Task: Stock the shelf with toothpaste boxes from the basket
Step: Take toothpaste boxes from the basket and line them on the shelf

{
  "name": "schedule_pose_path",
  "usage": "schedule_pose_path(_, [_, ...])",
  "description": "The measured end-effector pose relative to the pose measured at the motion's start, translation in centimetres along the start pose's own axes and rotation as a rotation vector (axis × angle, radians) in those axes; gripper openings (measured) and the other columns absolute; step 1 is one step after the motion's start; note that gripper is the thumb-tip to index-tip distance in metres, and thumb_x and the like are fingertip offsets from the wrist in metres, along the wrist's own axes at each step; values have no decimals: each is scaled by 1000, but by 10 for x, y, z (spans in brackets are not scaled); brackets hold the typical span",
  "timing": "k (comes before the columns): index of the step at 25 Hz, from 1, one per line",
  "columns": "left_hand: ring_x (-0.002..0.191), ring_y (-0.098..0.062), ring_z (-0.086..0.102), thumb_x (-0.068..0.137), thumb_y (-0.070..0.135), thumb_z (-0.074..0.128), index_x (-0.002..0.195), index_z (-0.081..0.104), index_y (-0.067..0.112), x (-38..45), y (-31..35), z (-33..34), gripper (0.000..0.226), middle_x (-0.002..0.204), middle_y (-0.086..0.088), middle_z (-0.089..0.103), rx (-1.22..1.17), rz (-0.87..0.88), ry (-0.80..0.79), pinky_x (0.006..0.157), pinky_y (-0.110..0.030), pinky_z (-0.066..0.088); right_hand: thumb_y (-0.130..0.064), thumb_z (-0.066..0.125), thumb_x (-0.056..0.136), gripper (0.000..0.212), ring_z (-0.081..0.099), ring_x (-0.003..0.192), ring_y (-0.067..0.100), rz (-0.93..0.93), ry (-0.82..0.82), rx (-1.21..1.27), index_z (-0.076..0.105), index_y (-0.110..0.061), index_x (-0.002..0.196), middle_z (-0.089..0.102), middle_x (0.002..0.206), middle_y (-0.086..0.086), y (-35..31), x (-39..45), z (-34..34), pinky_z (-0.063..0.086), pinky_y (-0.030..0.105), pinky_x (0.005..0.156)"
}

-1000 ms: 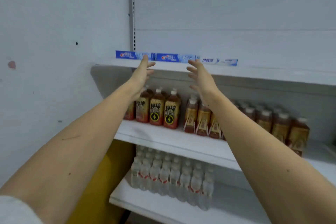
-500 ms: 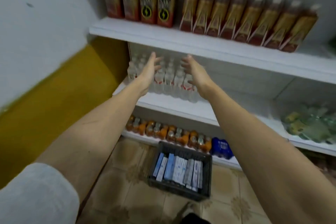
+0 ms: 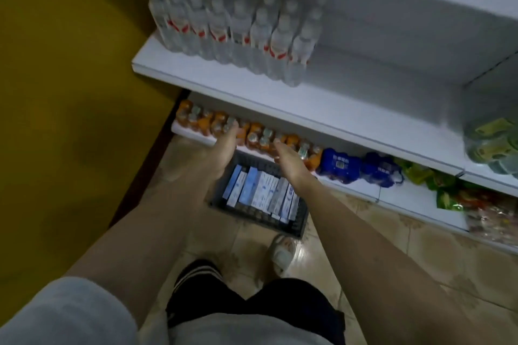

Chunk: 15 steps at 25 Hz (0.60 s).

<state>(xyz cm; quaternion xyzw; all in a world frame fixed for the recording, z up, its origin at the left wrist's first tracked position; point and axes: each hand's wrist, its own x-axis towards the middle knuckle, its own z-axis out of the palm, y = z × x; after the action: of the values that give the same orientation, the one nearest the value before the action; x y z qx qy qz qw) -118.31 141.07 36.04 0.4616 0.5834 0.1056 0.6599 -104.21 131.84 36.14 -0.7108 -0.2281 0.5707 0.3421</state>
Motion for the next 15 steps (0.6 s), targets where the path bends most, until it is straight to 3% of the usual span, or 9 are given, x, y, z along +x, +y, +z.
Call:
schedule_pose_path(3, [116, -21, 55, 94, 50, 45, 125, 59, 17, 39, -59, 14, 47, 120, 0, 58, -31, -147, 23, 106, -46, 43, -56, 33, 100, 61, 37, 140, 24, 134, -28, 28, 36, -21, 150, 37, 155, 3, 55, 37, 7, 29, 47, 116])
schedule_pose_path(5, [111, -20, 54, 91, 51, 45, 111, 58, 25, 75, -97, 19, 35, 111, 3, 55, 87, -190, 65, 103, -39, 40, -56, 34, 100, 58, 38, 139, 24, 225, -36, 49, 40, -24, 148, 40, 153, 1, 97, 70, 17, 30, 48, 116])
schedule_pose_path(6, [107, -18, 52, 93, 50, 45, 111, 56, 26, 91, -115, 22, 32, 109, 5, 51, 146, -222, 50, 95, -34, 39, -55, 35, 100, 55, 39, 138, 24, 259, -33, 54, 43, -26, 146, 42, 151, 0, 120, 87, 23, 31, 47, 115])
schedule_pose_path(8, [90, -12, 50, 100, 35, 49, 131, 53, 17, 134, -161, 25, 36, 102, 7, 50, 230, -273, 10, 77, -28, 38, -47, 37, 102, 47, 45, 132, 24, 335, -7, 95, 47, -23, 141, 48, 145, 2, 170, 127, 37, 36, 40, 108])
schedule_pose_path(10, [73, -7, 48, 99, 23, 55, 139, 47, 11, 192, -222, 28, 42, 100, 5, 54, 324, -304, -16, 68, -26, 39, -34, 38, 105, 43, 53, 113, 30, 410, 28, 123, 51, -5, 134, 57, 126, 15, 230, 174, 58, 38, 30, 89])
schedule_pose_path(11, [78, -10, 52, 97, 18, 58, 139, 46, 9, 221, -254, 29, 45, 111, 0, 57, 360, -300, -30, 72, -28, 41, -27, 39, 105, 40, 54, 101, 34, 434, 34, 108, 52, 4, 127, 57, 112, 23, 259, 196, 67, 36, 28, 79])
schedule_pose_path(13, [106, -24, 58, 92, 13, 64, 138, 44, 6, 280, -314, 33, 51, 132, -14, 53, 444, -278, -40, 87, -31, 47, -19, 41, 104, 33, 51, 84, 28, 446, -2, 22, 57, 10, 111, 56, 93, 21, 315, 249, 84, 34, 28, 70])
schedule_pose_path(15, [122, -31, 52, 88, 12, 70, 142, 39, 6, 342, -372, 40, 63, 138, -17, 47, 533, -268, -16, 95, -37, 48, -19, 45, 102, 23, 52, 70, 21, 397, -14, -79, 60, -2, 98, 58, 85, 16, 364, 313, 98, 37, 27, 65])
